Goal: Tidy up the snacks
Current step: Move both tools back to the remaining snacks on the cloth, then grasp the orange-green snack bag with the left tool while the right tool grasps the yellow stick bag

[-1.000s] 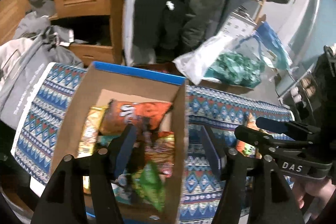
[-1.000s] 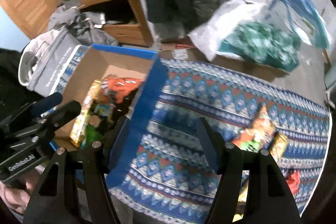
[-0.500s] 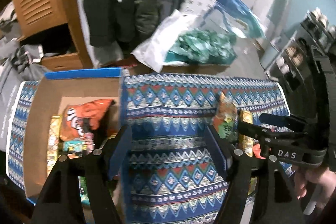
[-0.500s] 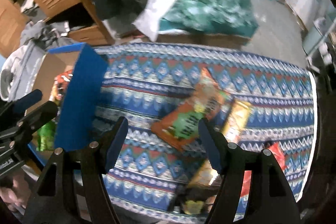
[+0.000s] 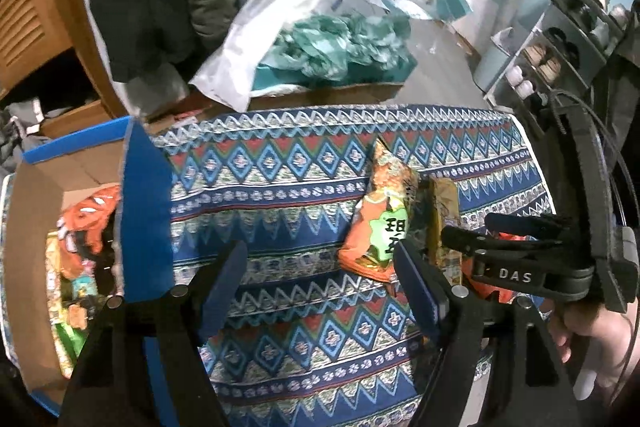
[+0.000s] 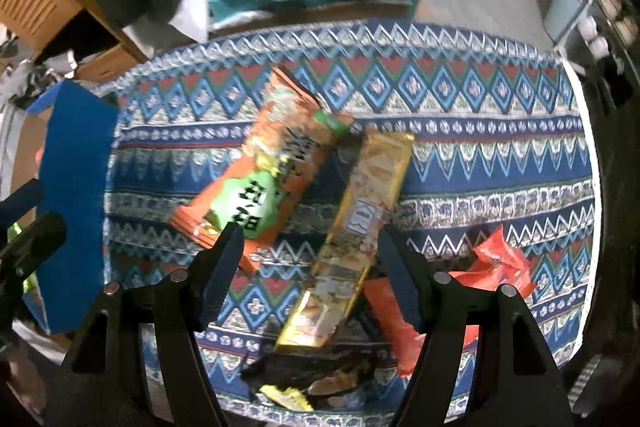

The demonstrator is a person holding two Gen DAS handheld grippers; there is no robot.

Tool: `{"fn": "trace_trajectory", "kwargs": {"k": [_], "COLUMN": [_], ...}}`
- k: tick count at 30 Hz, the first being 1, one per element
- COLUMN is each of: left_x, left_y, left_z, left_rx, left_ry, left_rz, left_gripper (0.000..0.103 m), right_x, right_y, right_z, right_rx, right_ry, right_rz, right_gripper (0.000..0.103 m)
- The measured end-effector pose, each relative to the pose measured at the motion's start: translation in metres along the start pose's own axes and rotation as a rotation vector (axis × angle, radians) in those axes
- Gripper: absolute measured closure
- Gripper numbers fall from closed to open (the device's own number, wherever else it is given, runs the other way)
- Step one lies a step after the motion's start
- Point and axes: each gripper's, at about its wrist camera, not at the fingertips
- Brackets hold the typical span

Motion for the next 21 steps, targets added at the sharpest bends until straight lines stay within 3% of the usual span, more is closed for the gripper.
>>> {"fn": "trace_trajectory", "kwargs": {"k": [9,16,21], "left_x": [0.000,0.008,0.015], "left_y": [-0.045,-0.067,-0.088], "left_z": [0.005,-0.003,-0.009], "left_rx": [-0.084,-0.098,-0.129], "left_ry": [0.024,0.014,0.005], "left_rz": [0.004,0.027,0.035], "left_gripper": [0.026,0.026,0.026], "right_x": [0.012,0.014,0.020], "right_y": [-0.039,-0.062,-0.082], "right_z": [0.001,0.007,0.012], "right_rx": [-0.078,-0.112,-0.147], "right_ry": [-0.022,-0.030,-0.062], "right_rz": [0.035,0.056,0.014], "right_gripper": [0.033,0.033,0.033]}}
Point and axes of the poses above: each gripper's, at about its wrist camera, not at the fingertips, and y roughly against the way its jaws point, x to its right, z to its underside, and after that the axes turned 9 degrees about z, right-handed
